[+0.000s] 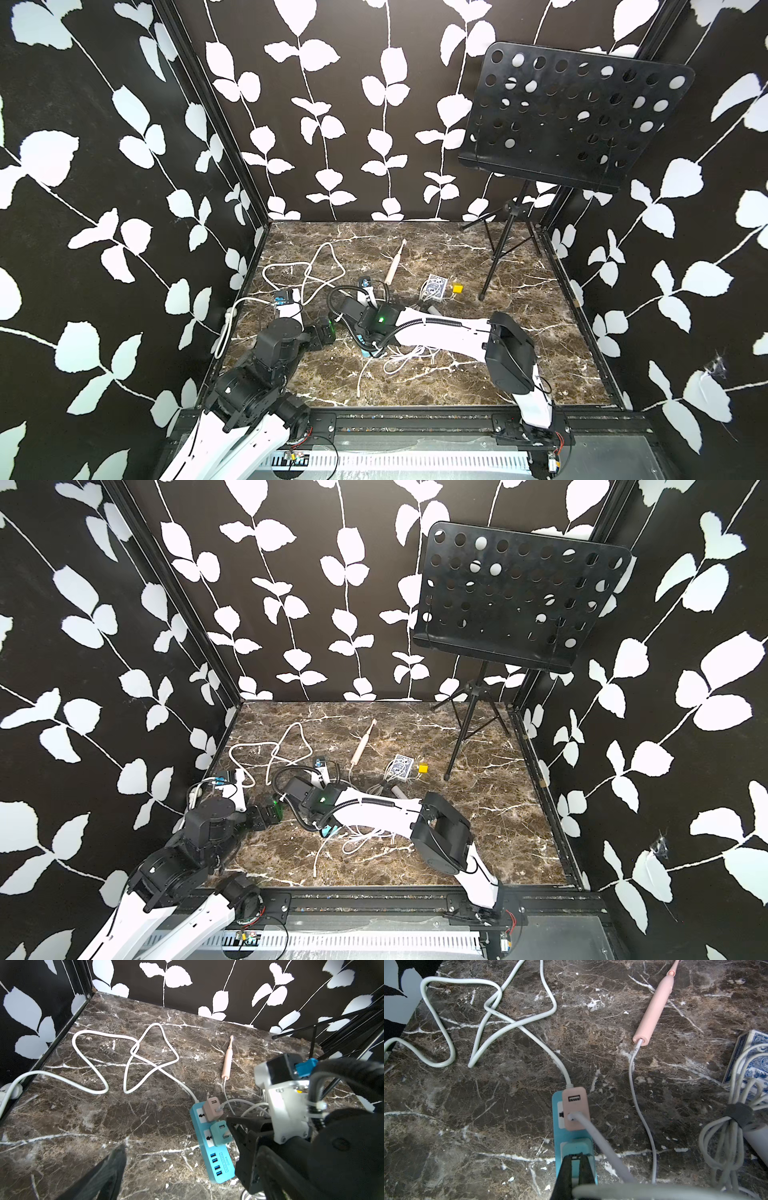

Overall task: Charge the electric toothbrush
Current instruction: Insert the charging cable into the plug.

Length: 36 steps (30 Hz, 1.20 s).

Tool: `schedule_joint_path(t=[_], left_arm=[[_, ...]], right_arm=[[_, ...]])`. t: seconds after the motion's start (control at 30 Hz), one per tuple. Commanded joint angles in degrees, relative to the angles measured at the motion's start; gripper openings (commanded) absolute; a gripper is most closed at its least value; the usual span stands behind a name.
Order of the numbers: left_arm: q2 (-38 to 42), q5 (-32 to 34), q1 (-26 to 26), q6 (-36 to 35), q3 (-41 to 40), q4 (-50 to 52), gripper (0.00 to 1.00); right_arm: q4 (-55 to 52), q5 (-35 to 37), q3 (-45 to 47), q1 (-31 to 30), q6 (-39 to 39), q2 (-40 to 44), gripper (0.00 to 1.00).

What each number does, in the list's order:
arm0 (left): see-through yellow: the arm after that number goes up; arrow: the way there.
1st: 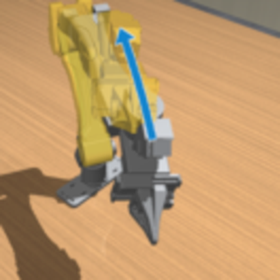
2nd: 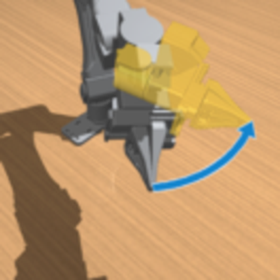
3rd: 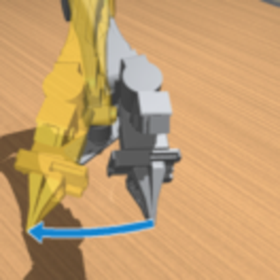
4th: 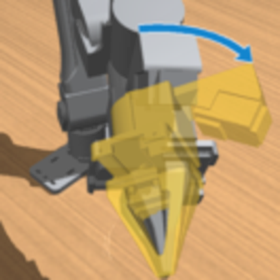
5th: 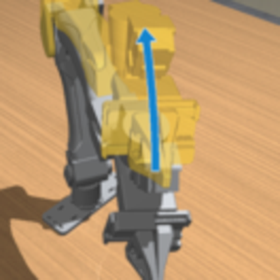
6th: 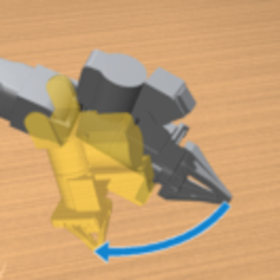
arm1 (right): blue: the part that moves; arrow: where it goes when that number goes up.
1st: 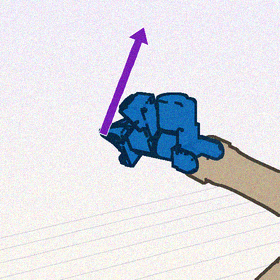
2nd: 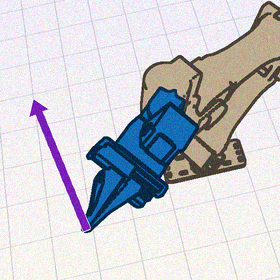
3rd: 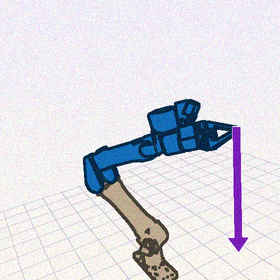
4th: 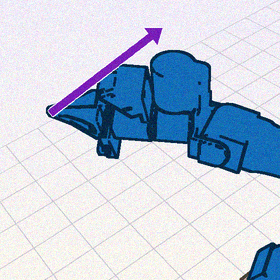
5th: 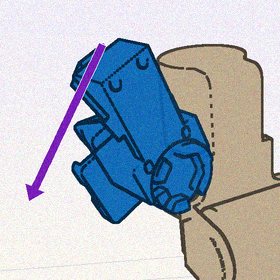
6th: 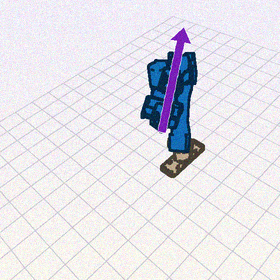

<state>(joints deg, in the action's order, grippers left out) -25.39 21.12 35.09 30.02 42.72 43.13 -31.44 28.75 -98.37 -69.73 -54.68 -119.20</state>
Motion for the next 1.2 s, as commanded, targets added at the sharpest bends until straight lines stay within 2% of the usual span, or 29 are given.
schedule_joint_path(t=[0.0, 0.2, 0.33, 0.4, 0.53, 0.63, 0.73, 0.87, 0.93, 1.17], left_arm=[[0.12, 1.47, -0.06, 0.13, 0.91, 0.80, 0.99], [0.34, 1.63, -0.02, -1.43, -1.39, -3.66, 0.99], [0.41, 2.27, -0.02, -1.73, -1.43, -4.02, 0.99], [0.87, 2.17, -0.02, -1.76, -1.80, -4.44, 0.99], [1.57, 2.03, -0.03, -1.26, -2.70, -4.65, 0.99], [1.33, 1.20, -0.02, -0.99, -2.55, -3.42, 0.99], [1.47, 1.20, -0.02, -0.80, -2.97, -2.38, 0.99], [2.09, 0.24, -0.03, -0.28, -3.93, -2.78, 0.99], [2.32, 0.40, -0.02, -0.25, -4.05, -2.63, 0.99], [2.83, 0.57, -0.05, -0.09, -4.46, -2.09, 0.99]], right_arm=[[-1.21, 0.27, 2.52, -0.94, -1.17, 0.74, 0.00], [5.41, 2.60, 6.35, -0.53, 2.02, 1.50, 0.00], [4.33, 6.22, 5.05, -0.49, 3.74, 0.58, 0.00], [7.54, 6.15, 6.54, -0.49, 4.82, 1.28, 0.00], [6.02, 4.29, 4.76, -0.58, 5.57, -1.10, 0.00], [8.07, 0.49, 8.50, -0.51, 5.07, -0.84, 0.00], [5.05, -2.52, 8.92, -0.09, 3.90, -1.06, 0.00], [12.24, -6.33, 15.20, -0.23, 6.88, 2.27, 0.00], [12.03, -8.11, 14.76, -0.14, 8.18, 2.48, 0.00], [13.19, -7.37, 15.28, 0.52, 8.77, 5.28, 0.00]])
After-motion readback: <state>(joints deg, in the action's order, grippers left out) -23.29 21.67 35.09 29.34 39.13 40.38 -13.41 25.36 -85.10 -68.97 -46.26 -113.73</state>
